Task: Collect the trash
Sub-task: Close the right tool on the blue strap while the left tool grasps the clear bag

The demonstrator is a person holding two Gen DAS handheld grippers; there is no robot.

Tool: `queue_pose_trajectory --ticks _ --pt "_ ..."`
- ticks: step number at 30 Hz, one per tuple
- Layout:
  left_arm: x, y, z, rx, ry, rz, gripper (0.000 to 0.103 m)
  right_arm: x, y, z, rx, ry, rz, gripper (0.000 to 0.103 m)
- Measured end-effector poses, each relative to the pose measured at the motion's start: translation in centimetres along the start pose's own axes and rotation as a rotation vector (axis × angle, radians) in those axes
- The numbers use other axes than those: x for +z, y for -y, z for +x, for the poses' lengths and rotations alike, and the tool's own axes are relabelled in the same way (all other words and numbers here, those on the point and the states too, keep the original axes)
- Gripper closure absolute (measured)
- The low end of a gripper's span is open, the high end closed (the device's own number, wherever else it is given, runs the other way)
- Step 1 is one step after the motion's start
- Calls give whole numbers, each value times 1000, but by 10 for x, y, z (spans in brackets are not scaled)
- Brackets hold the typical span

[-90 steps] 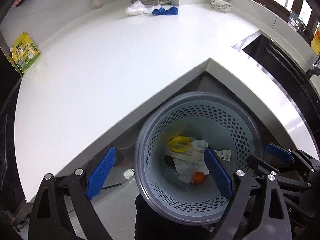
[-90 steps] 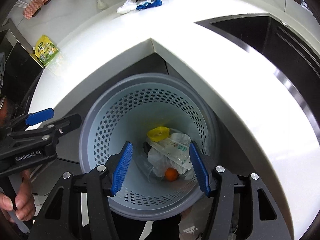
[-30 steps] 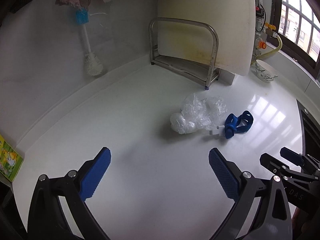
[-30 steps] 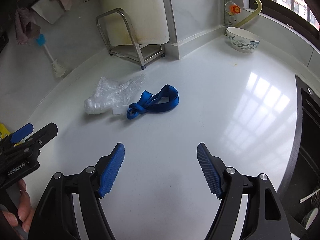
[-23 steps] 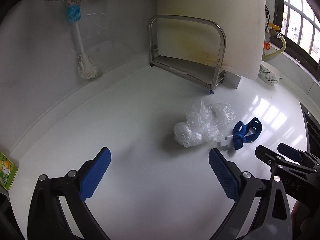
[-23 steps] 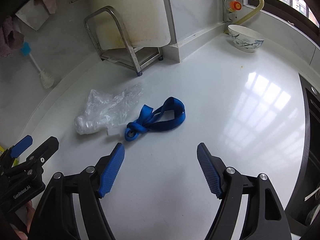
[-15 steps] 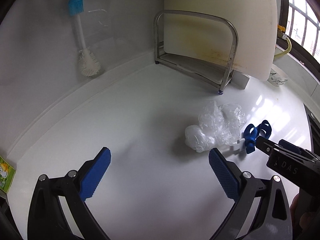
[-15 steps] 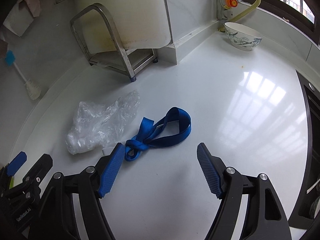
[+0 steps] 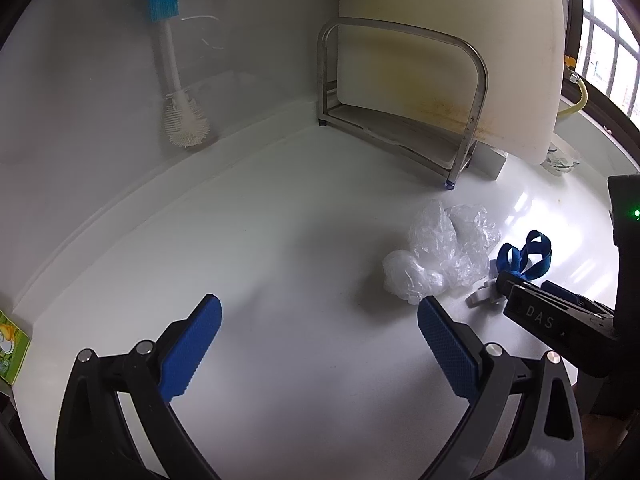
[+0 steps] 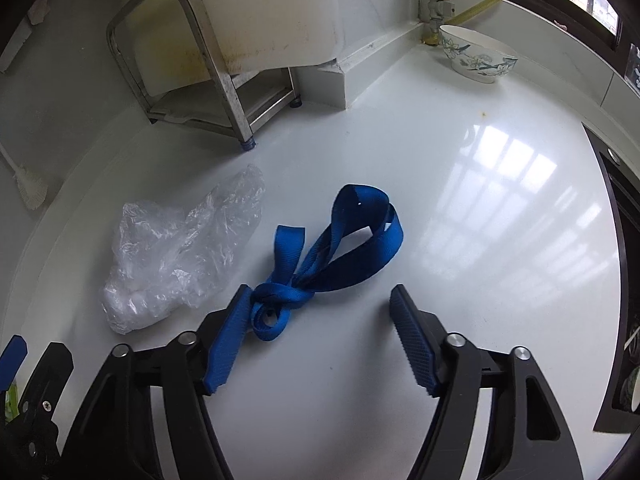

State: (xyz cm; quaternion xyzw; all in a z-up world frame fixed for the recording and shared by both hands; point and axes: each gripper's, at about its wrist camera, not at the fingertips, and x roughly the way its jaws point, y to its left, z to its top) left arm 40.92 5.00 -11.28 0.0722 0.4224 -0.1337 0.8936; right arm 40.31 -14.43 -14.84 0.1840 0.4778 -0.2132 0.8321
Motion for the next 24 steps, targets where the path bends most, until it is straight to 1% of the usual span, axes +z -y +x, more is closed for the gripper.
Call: queue_pose_trajectory --ticks 1,2,3,4,6,8,10,14,17,22,24 --pt "0 1 1 -3 -1 1 6 1 1 0 19 -2 -3 63" --pt "1 3 2 -6 -2 2 6 1 2 0 33 -3 -8 66" --pt "1 5 2 -10 -2 3 6 2 2 -1 43 -1 -16 76" --pt "2 7 3 -16 -2 4 6 2 3 -2 48 2 -23 80" --pt "3 12 5 -29 -4 6 6 1 8 -4 69 7 -24 83" --pt "4 18 8 -44 -7 12 6 -1 15 -6 77 13 -19 84" --pt "6 26 13 -60 -14 22 6 -4 24 -8 102 14 -15 85" --pt "10 41 21 -84 -1 50 6 -11 36 -16 98 19 -27 85" --pt "14 53 30 -113 -2 70 6 -17 47 -21 110 11 11 85" --pt "22 68 52 -126 -14 73 6 -23 55 -29 118 11 30 85" --pt "25 71 61 -123 -20 69 10 -24 56 -35 124 17 29 85"
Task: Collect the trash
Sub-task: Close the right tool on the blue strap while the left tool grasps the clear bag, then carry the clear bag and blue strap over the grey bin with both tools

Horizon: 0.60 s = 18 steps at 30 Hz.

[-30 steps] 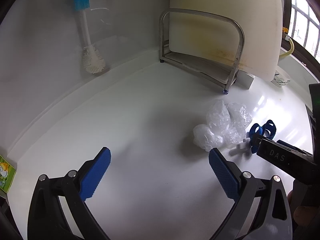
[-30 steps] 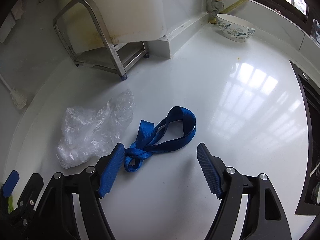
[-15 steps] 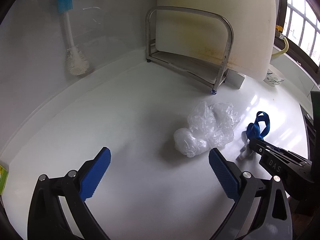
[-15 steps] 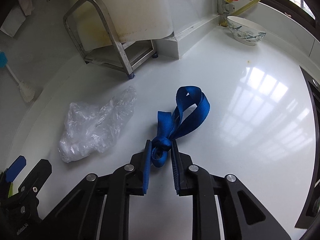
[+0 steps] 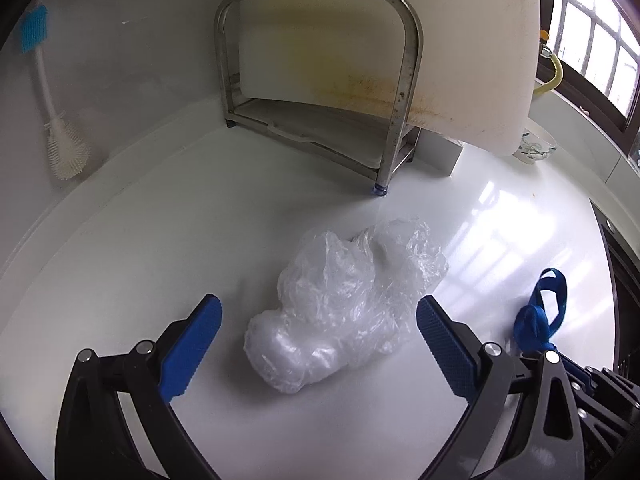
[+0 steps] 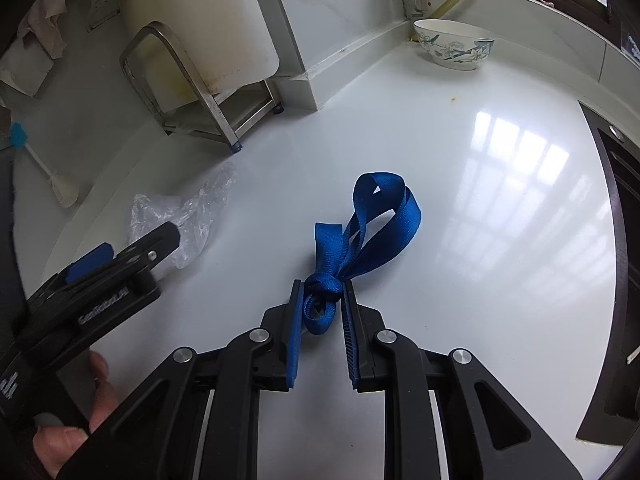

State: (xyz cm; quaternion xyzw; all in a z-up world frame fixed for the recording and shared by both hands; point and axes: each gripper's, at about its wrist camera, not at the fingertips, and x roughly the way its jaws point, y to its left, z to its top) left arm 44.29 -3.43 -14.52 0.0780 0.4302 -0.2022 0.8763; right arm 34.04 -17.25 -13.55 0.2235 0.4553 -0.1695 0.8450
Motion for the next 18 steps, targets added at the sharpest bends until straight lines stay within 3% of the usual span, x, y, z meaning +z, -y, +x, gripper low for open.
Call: queue_pose_trajectory --ticks 1,3,6,9,18 --pt "0 0 2 5 -1 -1 15 -1 0 -2 1 4 -1 85" --pt "-1 1 6 -4 -17 -1 46 -2 0 -6 1 3 -4 85" --pt "-4 1 1 0 -13 -1 60 -6 -2 -10 2 -3 -14 85" --pt "-8 -2 -10 -18 -15 -5 69 -10 -3 -18 16 -3 -13 85" --pt "-38 -10 -80 9 -11 -26 71 -34 -3 -61 60 4 -54 85"
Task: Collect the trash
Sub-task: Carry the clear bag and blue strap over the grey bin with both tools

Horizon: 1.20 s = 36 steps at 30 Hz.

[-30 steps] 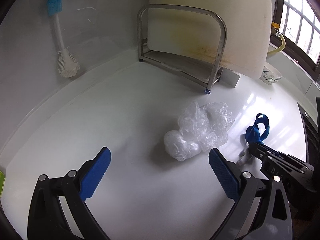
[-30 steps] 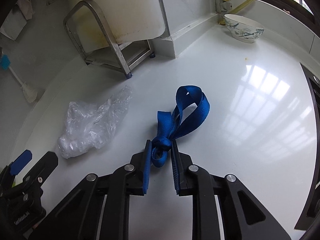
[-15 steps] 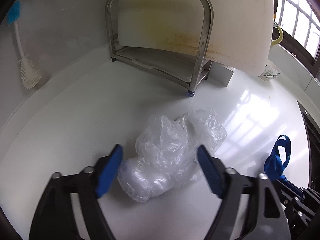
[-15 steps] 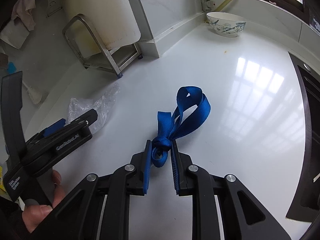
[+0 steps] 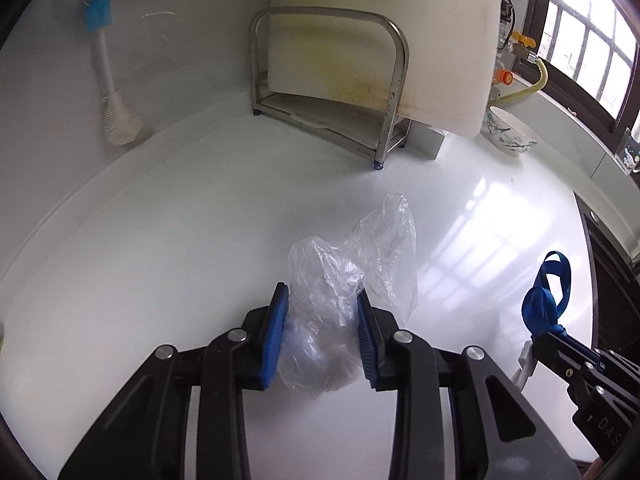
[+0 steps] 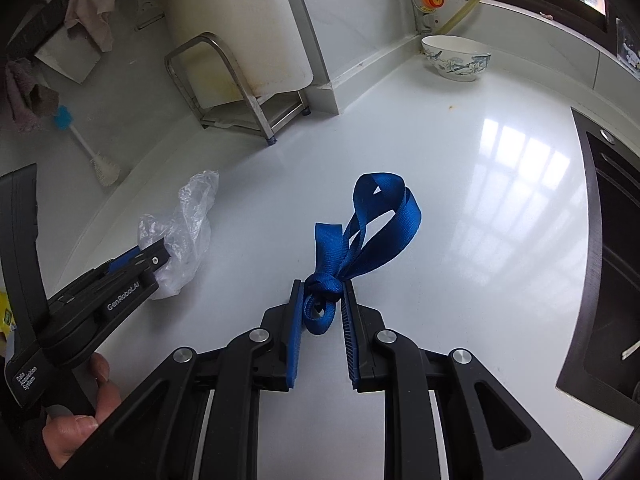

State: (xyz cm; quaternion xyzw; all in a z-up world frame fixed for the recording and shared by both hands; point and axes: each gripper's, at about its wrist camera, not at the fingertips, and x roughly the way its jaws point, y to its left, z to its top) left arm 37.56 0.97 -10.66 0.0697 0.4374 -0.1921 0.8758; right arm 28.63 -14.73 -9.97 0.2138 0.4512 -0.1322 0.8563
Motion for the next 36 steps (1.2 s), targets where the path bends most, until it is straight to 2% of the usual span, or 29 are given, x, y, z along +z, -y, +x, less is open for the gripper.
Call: queue_pose_trajectory --ticks 11,19,29,36 --pt "-60 37 -95 23 -6 -12 71 -63 26 -82 40 -5 -81 85" --pt "-115 90 -143 20 -28 -10 71 -109 68 -132 63 -38 -97 85" --pt "-185 167 -181 10 -82 27 70 -175 125 -175 102 -99 -148 85" --pt "-231 201 -183 -4 -161 37 66 -216 159 -176 120 -198 -178 85"
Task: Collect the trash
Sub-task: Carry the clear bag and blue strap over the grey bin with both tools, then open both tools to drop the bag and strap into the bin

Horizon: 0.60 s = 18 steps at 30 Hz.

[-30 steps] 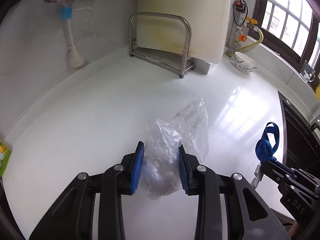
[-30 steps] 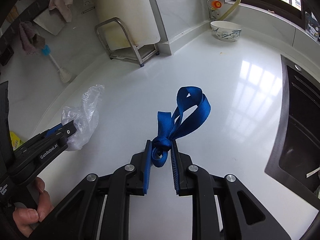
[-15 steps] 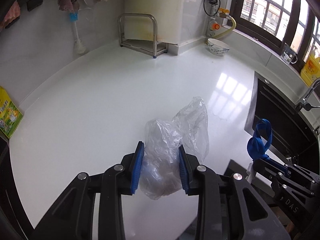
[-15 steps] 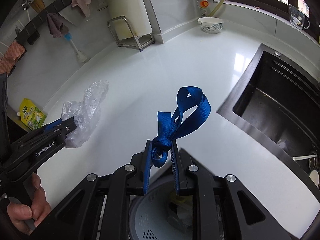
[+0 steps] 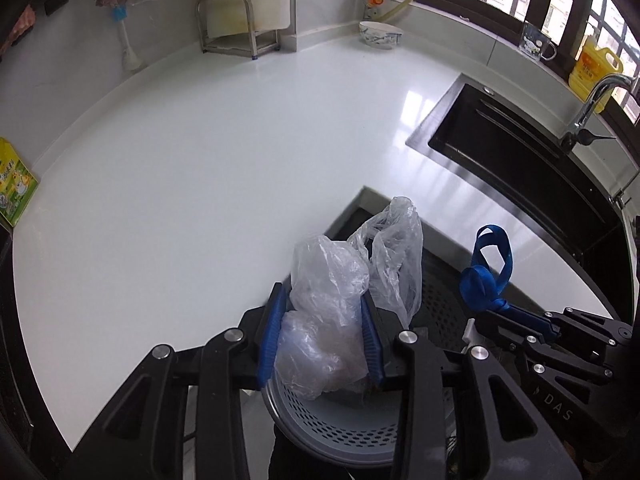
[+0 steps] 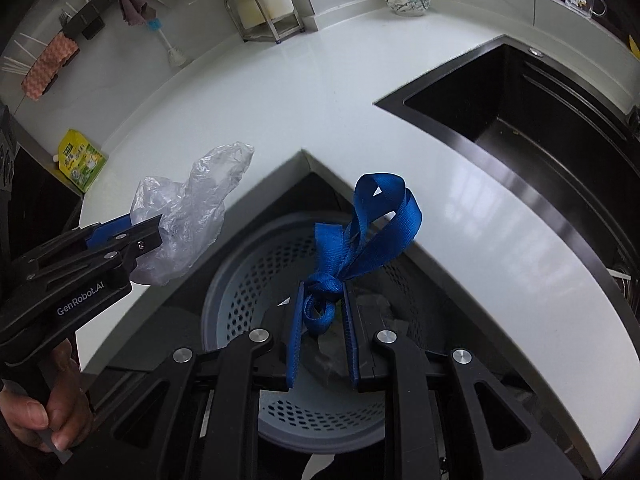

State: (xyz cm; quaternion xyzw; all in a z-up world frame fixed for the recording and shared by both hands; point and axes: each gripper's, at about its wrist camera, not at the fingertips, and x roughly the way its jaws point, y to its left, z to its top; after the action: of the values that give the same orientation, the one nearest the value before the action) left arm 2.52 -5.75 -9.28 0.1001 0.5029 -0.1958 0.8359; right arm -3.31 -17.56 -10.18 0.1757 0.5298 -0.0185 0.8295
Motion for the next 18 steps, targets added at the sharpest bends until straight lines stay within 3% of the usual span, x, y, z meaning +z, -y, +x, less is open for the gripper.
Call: queue_pose_trajectory --ticks 8,12,14,16,18 --pt "-30 12 21 11 -94 -34 65 -24 3 19 41 -93 -62 84" --pt "-36 9 20 32 -92 -64 53 -26 1 21 47 -102 -87 81" --pt "-36 8 17 43 -86 -77 46 -25 1 20 46 -100 -95 76" --pt "-38 6 14 55 -77 -88 40 -25 1 18 47 -92 -97 55" --pt "-38 5 11 65 -72 -97 37 -25 3 16 47 -87 -99 53"
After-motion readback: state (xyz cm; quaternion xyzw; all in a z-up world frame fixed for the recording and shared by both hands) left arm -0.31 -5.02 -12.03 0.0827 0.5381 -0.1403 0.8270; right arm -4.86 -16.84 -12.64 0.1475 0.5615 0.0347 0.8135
